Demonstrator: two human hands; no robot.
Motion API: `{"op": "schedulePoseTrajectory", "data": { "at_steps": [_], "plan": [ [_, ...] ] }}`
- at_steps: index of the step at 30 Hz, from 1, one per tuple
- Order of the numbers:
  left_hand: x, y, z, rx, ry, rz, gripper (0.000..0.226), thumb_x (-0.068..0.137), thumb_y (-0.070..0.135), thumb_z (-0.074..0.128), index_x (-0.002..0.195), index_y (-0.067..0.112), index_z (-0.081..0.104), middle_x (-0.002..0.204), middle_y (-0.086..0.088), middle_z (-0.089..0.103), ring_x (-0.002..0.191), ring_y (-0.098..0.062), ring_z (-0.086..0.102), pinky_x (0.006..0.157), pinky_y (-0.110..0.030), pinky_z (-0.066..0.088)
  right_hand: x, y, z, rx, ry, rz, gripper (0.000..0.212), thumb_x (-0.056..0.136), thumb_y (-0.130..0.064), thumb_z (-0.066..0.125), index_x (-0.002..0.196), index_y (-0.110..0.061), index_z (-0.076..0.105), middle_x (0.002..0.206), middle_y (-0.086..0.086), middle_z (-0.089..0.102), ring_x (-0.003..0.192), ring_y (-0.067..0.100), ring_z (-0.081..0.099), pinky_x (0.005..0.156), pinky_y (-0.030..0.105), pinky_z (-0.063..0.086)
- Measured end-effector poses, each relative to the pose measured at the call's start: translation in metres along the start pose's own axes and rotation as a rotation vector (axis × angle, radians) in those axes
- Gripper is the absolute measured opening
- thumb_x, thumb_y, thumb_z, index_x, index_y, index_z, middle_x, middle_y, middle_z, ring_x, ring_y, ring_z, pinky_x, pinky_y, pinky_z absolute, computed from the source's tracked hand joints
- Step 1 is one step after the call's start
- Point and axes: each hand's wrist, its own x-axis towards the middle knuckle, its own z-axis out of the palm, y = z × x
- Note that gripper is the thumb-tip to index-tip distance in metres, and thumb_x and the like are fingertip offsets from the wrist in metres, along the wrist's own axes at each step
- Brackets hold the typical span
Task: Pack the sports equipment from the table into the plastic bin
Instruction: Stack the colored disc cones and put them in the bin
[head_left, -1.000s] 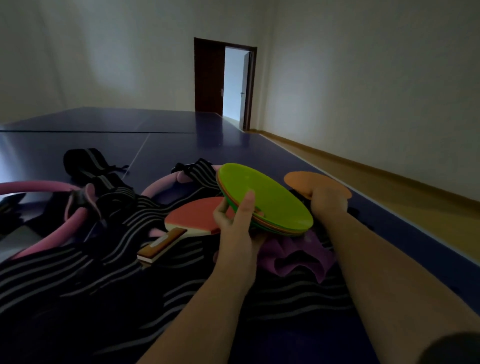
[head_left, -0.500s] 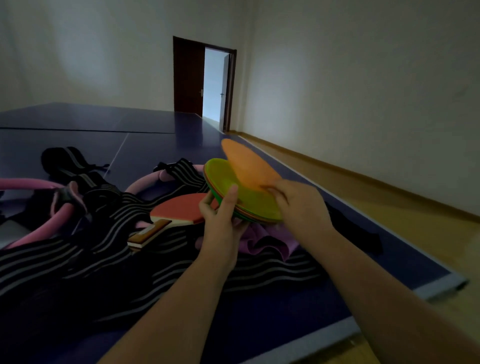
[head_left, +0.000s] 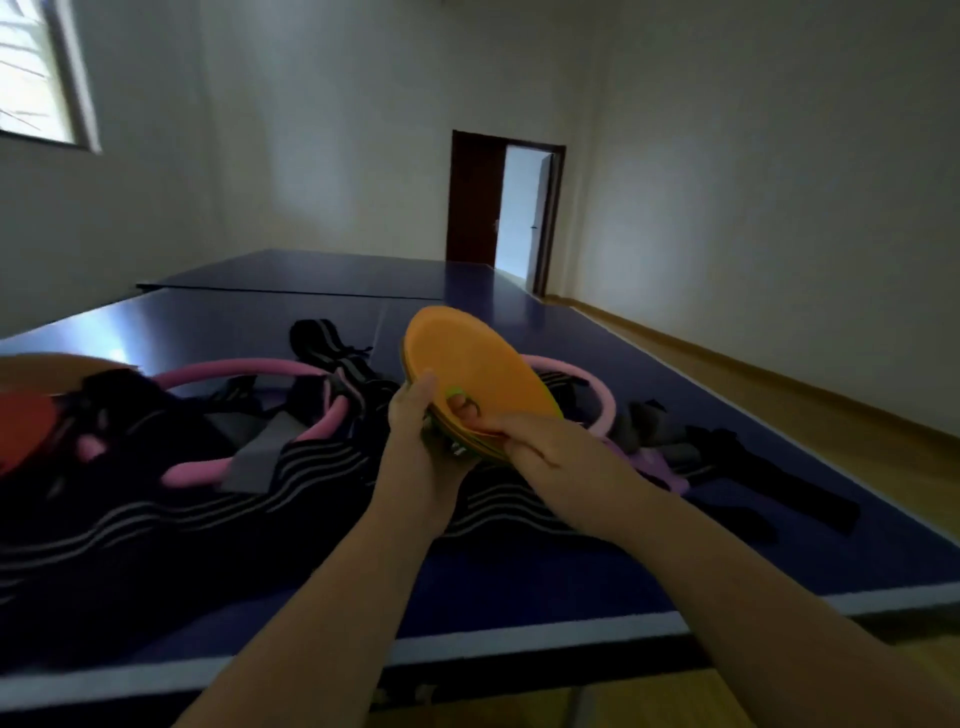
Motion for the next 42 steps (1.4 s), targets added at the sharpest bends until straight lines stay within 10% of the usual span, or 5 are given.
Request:
{"op": "schedulePoseTrajectory", "data": {
  "at_steps": [5,24,31,36,42],
  "plan": [
    [-0.038,0.07,-0.06,-0.021,0.144,0.106,0.033,0.093,0.039,0.054,0.114,0.015,0.062,0.113,-0.016,0.059,0.109,-0.036,0.057,0.102,-0.062,0.045,0.031,-0.05,0.057,0.144,0.029,-0.047,0.032,0.105,-0.036,0.04,0.123,-0.035,0.067,0.115,-0.02,0.064,0.105,-0.002,0.056,0.095,0.024,0.044],
    [-0.197,0.318,-0.267,0.314,0.709,0.572,0.067,0.078,0.058,0.067,0.136,0.032,0.049,0.131,-0.003,0.062,0.115,-0.026,0.064,0.087,-0.048,0.058,0.167,-0.255,0.309,0.25,-0.129,-0.354,0.048,0.089,0.004,0.047,0.132,-0.014,0.059,0.13,0.004,0.059,0.116,0.011,0.053,0.093,0.015,0.036],
    [-0.214,0.346,-0.292,0.155,0.747,0.651,0.025,0.097,0.05,0.049,0.115,0.034,0.056,0.117,-0.001,0.067,0.113,-0.026,0.064,0.097,-0.053,0.052,0.205,-0.264,0.367,-0.284,-0.22,-0.317,0.077,0.086,-0.042,0.056,0.154,-0.029,0.023,0.159,0.0,0.03,0.152,0.026,0.01,0.118,0.06,-0.012],
    [-0.211,0.341,-0.309,0.066,0.709,0.619,0.032,0.095,0.054,0.049,0.119,0.034,0.057,0.105,-0.001,0.069,0.109,-0.027,0.061,0.097,-0.055,0.051,0.234,-0.262,0.385,-0.516,-0.145,-0.301,0.096,0.078,-0.083,0.043,0.155,-0.031,0.016,0.152,0.004,0.041,0.149,0.031,0.021,0.111,0.067,-0.013],
    [-0.205,0.336,-0.325,0.04,0.655,0.626,0.052,0.087,0.059,0.055,0.131,0.03,0.055,0.111,-0.012,0.062,0.082,-0.021,0.059,0.085,-0.045,0.052,0.236,-0.258,0.389,-0.41,-0.202,-0.275,0.037,0.096,-0.047,0.051,0.128,-0.027,0.051,0.105,-0.005,0.07,0.112,0.022,0.061,0.114,0.064,-0.012]
  ]
}}
